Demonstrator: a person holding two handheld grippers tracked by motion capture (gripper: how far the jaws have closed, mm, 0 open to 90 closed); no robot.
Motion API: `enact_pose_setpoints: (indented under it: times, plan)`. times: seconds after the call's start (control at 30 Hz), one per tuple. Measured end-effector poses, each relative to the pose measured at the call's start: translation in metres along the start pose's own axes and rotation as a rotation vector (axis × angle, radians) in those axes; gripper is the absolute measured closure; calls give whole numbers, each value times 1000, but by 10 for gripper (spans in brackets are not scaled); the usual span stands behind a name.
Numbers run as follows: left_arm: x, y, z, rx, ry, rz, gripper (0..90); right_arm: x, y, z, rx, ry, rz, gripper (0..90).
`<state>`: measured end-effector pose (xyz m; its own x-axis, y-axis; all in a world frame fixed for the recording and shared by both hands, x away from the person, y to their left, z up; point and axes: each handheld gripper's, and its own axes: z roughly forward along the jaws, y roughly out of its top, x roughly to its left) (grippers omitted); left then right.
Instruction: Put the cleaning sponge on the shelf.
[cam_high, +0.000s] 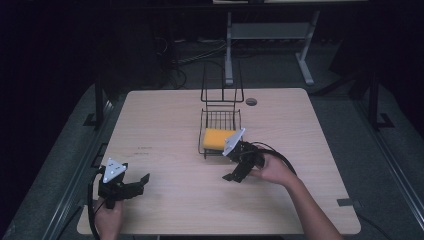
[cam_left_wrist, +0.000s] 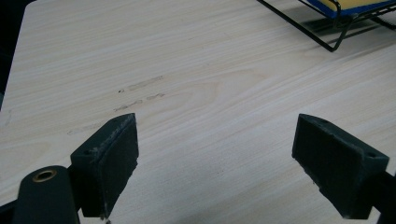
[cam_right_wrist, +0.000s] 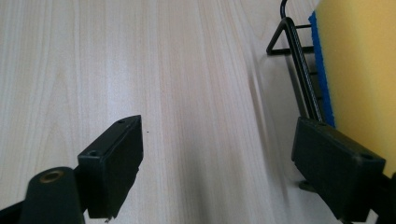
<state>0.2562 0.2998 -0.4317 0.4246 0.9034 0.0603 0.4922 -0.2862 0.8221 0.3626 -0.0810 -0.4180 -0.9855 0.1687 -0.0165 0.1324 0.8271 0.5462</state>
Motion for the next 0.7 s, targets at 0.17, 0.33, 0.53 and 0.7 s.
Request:
enact_pose_setpoints:
  times: [0.17, 0.33, 0.53, 0.7]
  plan:
    - [0, 0, 0, 0, 0, 2, 140, 1, -6, 0, 5, -3, 7, 163]
    - [-1, 0, 0, 1, 2, 2, 141, 4, -12, 1, 18, -3, 7, 162]
    - [0, 0, 0, 3, 2, 2, 141, 7, -20, -2, 11, -5, 23, 162]
    - [0, 0, 0, 0, 3, 2, 140, 7, -27, -4, 11, -9, 31, 162]
